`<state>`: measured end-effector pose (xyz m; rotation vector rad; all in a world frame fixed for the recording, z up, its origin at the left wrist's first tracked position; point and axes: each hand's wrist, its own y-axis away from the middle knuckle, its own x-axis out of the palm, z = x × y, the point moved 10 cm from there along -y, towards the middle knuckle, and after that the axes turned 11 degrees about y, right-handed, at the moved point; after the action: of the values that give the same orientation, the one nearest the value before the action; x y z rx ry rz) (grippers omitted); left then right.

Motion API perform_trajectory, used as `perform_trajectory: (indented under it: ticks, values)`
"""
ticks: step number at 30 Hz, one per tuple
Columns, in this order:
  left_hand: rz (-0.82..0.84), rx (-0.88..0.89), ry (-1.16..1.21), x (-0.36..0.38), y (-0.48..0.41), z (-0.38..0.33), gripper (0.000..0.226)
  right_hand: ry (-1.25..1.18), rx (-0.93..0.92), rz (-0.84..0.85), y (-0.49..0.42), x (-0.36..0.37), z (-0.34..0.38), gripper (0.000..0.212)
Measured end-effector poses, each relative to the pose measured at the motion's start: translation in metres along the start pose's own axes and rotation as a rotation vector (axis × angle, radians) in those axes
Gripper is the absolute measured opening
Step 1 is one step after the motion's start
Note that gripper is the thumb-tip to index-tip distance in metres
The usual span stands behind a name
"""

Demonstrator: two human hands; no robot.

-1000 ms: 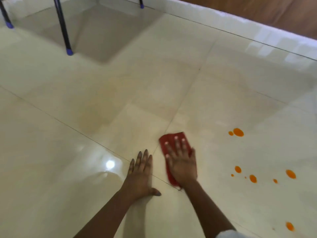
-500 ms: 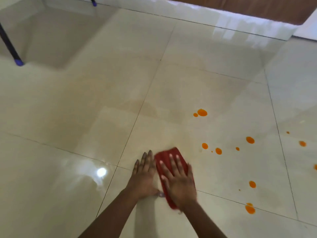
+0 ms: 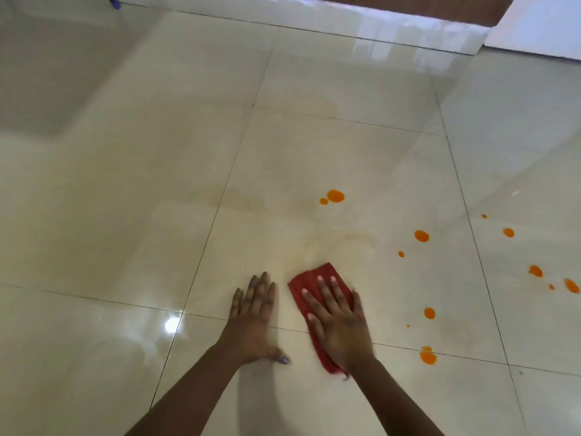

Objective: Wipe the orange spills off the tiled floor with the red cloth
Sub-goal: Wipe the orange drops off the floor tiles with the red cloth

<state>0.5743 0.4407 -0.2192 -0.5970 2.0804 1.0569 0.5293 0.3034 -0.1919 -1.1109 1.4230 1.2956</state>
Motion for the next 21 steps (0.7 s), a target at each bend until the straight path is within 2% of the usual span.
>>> perform_trajectory:
  ticks: [3,5,6,8,10,11,13,15,17,19,21]
  values:
    - [0.004,0.076,-0.01,0.005,-0.006,-0.029,0.14,0.029,0.251,-0.032,0.001,-0.001,-0.07,0.054]
    - [0.01,0.097,-0.019,0.009,-0.01,-0.044,0.138,0.01,0.399,0.046,-0.017,0.005,-0.098,0.053]
    - [0.021,0.104,-0.025,0.011,-0.011,-0.05,0.137,0.005,0.403,0.08,-0.023,0.007,-0.094,0.052]
    - [0.028,0.107,-0.027,0.015,-0.012,-0.055,0.137,0.011,0.251,0.034,-0.018,0.002,-0.056,0.052]
    - [0.059,0.145,-0.052,0.021,-0.012,-0.06,0.134,0.008,0.108,0.025,0.019,0.009,-0.022,0.051]
    - [0.085,0.184,-0.083,0.025,-0.011,-0.065,0.131,0.011,0.1,-0.017,0.044,0.014,-0.023,0.049]
    - [0.103,0.219,-0.117,0.03,-0.011,-0.069,0.13,-0.033,0.207,0.019,0.09,0.026,-0.058,0.049]
    - [0.087,0.163,-0.088,0.029,-0.016,-0.065,0.135,-0.039,0.365,0.024,0.11,0.034,-0.117,0.062]
    - [0.081,0.135,-0.088,0.029,-0.021,-0.063,0.135,-0.006,0.49,0.091,0.094,0.036,-0.165,0.064]
    - [0.092,0.134,-0.098,0.032,-0.022,-0.063,0.134,-0.021,0.603,0.109,0.058,0.032,-0.188,0.054]
    - [0.104,0.106,-0.071,0.034,-0.023,-0.063,0.137,-0.029,0.503,0.101,0.02,0.025,-0.159,0.053]
